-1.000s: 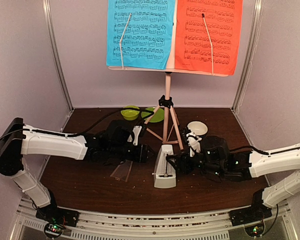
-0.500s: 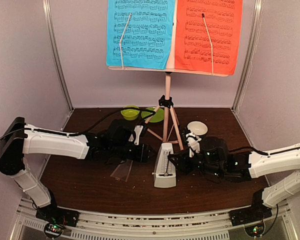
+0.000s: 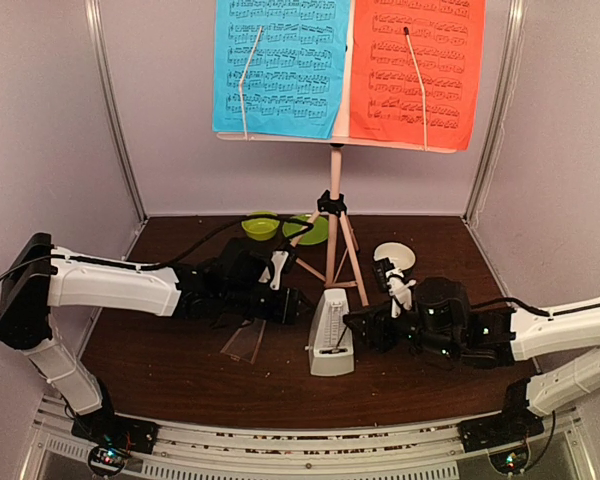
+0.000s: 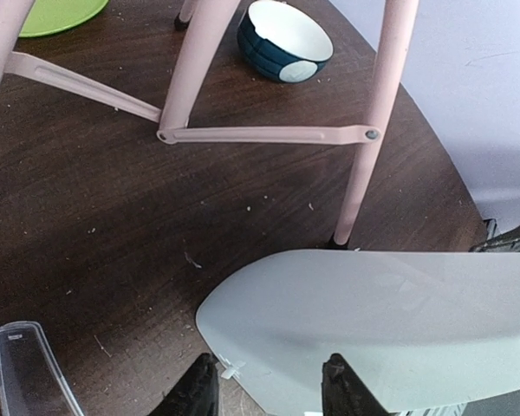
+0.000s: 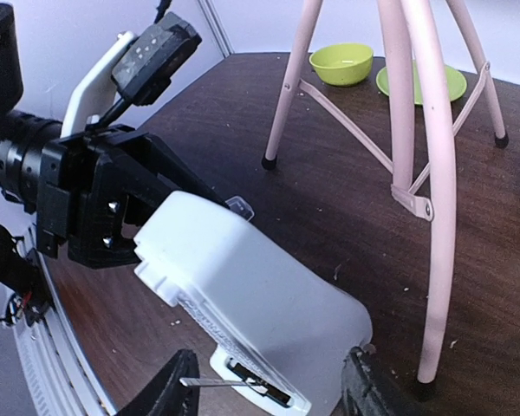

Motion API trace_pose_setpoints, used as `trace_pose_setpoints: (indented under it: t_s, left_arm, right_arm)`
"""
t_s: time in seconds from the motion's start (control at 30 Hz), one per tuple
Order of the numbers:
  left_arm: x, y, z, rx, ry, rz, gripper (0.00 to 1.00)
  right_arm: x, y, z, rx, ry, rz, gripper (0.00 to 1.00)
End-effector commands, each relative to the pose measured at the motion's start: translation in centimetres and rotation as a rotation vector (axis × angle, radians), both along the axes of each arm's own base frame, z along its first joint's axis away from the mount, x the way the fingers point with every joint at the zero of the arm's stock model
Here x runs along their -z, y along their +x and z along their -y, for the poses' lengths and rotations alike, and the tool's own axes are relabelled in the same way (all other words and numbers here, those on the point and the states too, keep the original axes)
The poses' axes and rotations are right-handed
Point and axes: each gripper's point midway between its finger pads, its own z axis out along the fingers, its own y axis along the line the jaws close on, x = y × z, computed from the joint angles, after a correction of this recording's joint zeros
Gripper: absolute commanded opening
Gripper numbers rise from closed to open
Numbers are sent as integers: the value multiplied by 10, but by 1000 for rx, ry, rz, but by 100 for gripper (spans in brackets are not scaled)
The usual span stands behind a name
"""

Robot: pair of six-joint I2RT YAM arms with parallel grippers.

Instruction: Set up the instrument practice props

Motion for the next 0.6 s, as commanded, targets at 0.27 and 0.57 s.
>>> trace_pose_setpoints:
  t_s: [0.27,0.57]
  left_arm:
    - [-15,6,4,-13,-13,41,44]
    - [-16,8,-3,-35,-2,48,44]
  right_arm:
    - [-2,7,2,55,-42,-8,68]
    - [9,12,39,167,-82,-24,68]
